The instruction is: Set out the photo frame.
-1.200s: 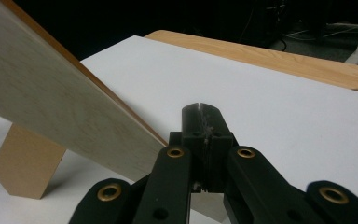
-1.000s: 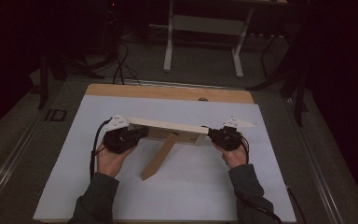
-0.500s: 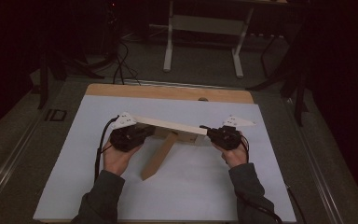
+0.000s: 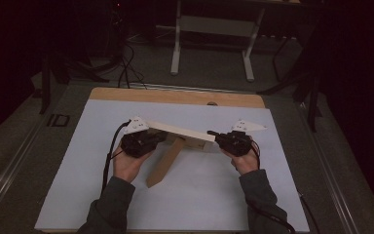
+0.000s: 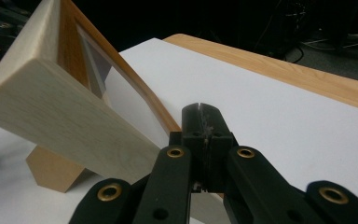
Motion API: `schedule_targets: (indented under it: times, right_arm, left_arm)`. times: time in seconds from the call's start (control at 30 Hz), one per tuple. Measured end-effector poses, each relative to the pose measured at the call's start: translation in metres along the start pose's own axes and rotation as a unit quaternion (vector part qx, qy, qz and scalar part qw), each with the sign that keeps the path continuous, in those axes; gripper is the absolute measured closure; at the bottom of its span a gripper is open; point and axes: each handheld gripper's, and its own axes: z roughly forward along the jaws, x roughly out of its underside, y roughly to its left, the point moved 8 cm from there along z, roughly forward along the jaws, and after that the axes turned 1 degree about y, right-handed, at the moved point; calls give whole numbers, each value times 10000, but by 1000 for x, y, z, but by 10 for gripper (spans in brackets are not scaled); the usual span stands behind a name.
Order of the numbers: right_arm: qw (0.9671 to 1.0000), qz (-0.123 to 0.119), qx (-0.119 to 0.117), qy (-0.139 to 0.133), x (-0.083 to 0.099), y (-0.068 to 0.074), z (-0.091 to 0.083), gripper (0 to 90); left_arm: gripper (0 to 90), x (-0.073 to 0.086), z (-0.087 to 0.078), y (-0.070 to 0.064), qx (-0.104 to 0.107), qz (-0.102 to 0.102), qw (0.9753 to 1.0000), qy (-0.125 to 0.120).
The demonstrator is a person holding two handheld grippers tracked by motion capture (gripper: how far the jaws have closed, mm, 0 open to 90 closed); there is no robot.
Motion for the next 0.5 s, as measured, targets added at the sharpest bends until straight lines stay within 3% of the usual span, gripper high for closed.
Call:
schedule_targets:
  times: [0.5]
  right_arm:
    - [9999, -106, -117, 21, -8, 7, 2, 896]
  left_arm:
    - [880, -4, 9, 0, 21, -62, 10000, -22]
